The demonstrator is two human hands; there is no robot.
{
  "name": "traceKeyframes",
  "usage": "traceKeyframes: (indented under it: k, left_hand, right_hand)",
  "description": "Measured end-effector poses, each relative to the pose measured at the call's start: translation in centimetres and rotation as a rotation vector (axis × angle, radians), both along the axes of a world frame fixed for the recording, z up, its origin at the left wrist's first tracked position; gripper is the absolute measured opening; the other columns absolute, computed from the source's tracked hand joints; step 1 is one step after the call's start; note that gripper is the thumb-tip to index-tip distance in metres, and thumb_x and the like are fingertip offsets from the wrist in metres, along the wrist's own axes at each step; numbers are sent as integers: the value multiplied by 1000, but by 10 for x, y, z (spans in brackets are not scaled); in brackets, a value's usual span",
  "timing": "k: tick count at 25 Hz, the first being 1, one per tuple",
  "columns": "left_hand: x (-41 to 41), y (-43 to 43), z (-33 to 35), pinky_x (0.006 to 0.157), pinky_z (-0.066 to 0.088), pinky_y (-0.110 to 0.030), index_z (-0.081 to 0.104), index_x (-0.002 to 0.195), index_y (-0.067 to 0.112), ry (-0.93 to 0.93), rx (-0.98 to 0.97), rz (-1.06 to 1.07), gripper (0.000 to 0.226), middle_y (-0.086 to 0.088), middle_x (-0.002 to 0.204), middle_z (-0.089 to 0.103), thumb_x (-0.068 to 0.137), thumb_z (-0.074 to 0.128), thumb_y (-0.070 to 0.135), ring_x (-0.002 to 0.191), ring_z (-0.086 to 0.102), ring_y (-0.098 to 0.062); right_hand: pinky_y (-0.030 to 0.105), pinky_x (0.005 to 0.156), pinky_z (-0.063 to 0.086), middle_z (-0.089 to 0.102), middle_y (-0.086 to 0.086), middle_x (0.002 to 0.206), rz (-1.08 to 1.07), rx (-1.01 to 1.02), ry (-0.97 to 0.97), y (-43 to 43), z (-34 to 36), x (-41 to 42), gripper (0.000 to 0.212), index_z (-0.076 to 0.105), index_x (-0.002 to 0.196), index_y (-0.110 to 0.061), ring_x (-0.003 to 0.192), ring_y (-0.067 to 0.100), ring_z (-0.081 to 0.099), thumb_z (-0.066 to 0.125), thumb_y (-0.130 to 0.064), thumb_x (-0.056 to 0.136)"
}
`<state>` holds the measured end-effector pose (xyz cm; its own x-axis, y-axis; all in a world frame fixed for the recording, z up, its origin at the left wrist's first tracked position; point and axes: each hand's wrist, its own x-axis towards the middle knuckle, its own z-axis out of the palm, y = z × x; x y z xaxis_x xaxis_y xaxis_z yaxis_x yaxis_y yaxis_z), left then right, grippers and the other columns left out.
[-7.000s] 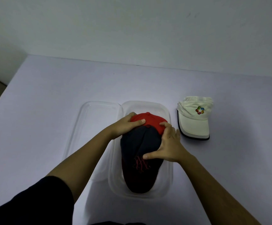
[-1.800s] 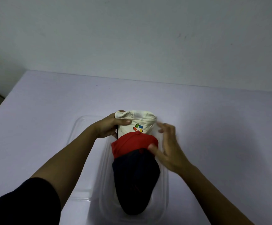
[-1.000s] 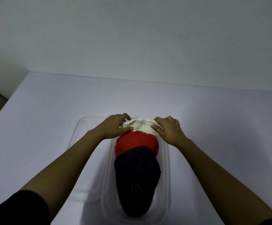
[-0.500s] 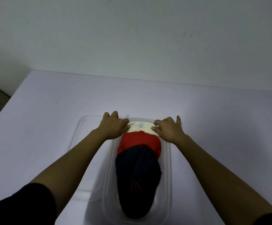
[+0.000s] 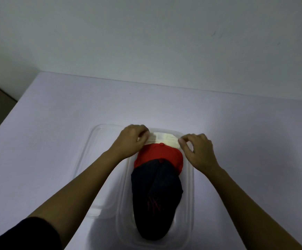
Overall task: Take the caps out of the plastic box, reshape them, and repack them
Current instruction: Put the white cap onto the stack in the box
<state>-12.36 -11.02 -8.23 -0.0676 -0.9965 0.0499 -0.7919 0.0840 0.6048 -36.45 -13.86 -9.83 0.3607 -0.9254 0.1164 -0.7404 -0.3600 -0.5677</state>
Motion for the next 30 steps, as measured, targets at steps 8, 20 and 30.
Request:
traceKeyframes:
  k: [8,20,30]
  left_hand:
    - [-14,4,-14,87,42,-29,57,116,10,-111,321,-51,30,-11,118,61,91,57,25,107,56,-25]
    - [-29,85,-24,91,42,-27,42,135,14,-16,243,19,45,-10,127,57,96,45,37,112,56,-23]
    - [43,118,-46,100,35,-45,47,129,-2,-68,95,766,56,-27,130,47,90,56,37,121,42,-42]
  right_hand:
    - [43,96,29,64,-5,110,121,162,476,3,-9,20,54,57,114,-25,110,22,50,43,-67,83]
    - [39,95,32,50,-14,66,134,228,305,67,-8,0,69,55,96,-26,77,7,47,24,-81,68]
    - [27,102,31,41,11,142,-351,356,-168,113,-18,-12,52,33,140,-10,129,23,41,42,-36,96]
